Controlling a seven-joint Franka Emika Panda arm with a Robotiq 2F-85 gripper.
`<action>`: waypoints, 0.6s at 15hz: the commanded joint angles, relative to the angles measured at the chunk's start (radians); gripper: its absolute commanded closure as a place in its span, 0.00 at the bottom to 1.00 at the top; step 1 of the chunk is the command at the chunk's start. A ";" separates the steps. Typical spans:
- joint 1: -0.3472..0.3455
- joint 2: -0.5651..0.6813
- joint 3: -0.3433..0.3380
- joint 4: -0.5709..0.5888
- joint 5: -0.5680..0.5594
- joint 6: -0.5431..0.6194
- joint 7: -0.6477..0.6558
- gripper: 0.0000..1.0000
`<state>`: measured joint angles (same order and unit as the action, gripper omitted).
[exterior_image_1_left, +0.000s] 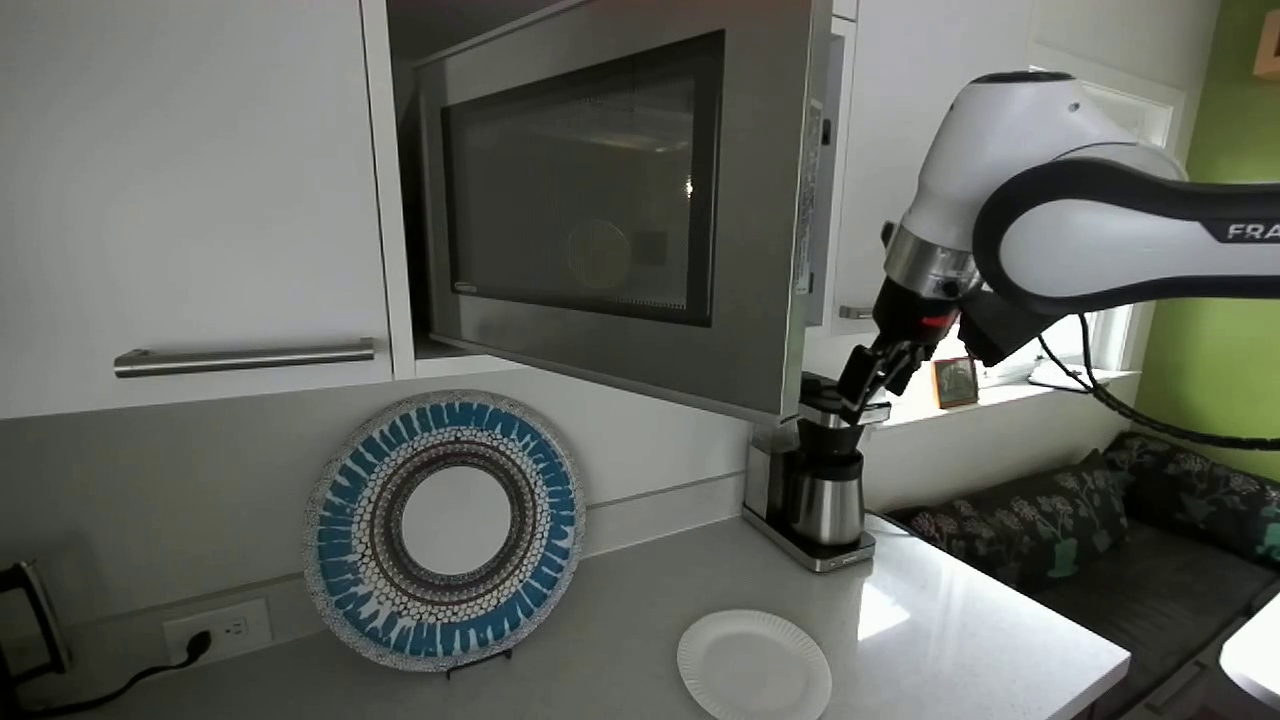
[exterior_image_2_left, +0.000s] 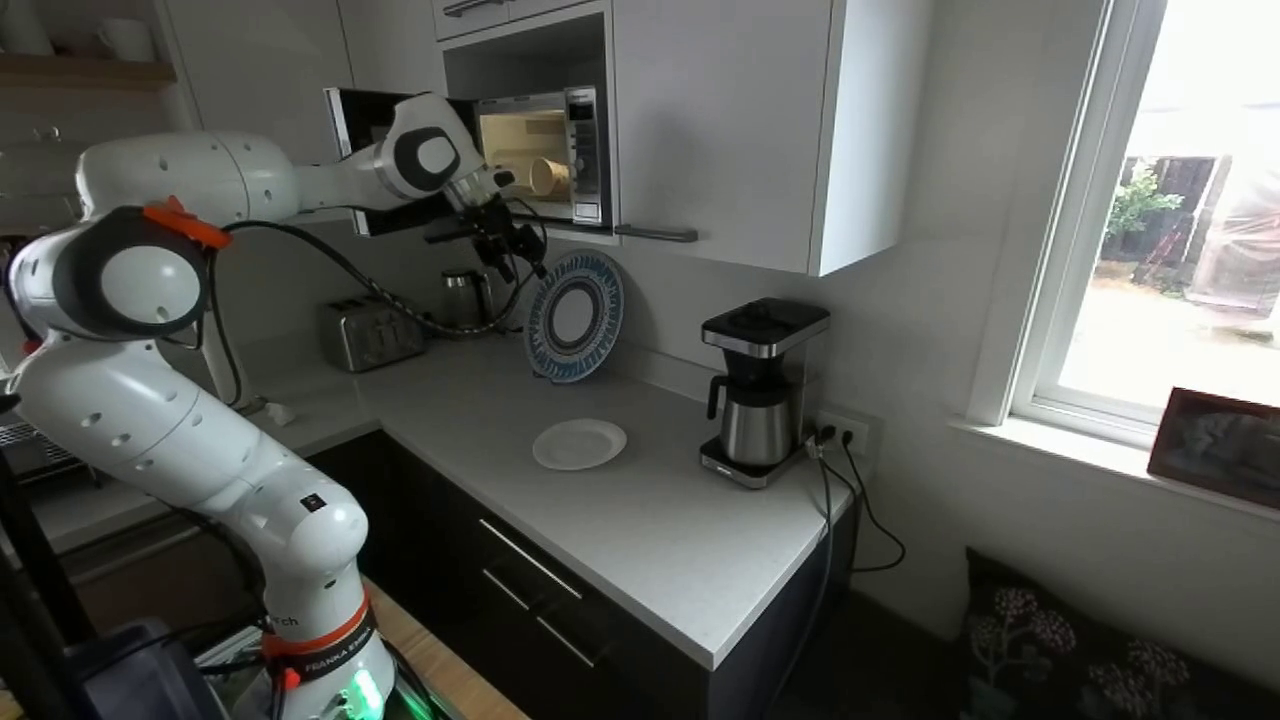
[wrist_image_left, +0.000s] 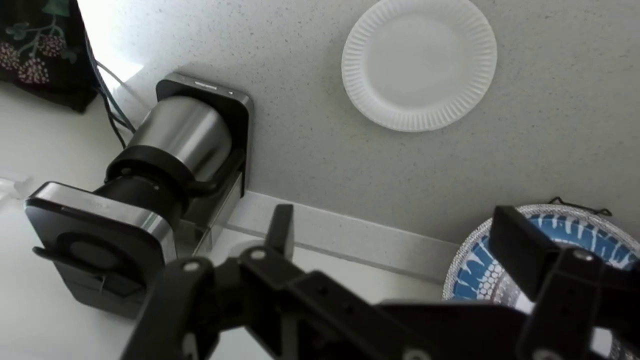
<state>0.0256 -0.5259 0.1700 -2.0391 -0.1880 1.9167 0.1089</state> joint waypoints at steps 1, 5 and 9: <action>0.016 -0.029 0.046 0.049 -0.016 -0.020 0.072 0.00; -0.004 0.000 0.107 0.118 -0.072 0.080 0.140 0.00; -0.007 0.053 0.138 0.175 -0.127 0.233 0.175 0.00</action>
<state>0.0306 -0.5269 0.2825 -1.9144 -0.2630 2.0663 0.2491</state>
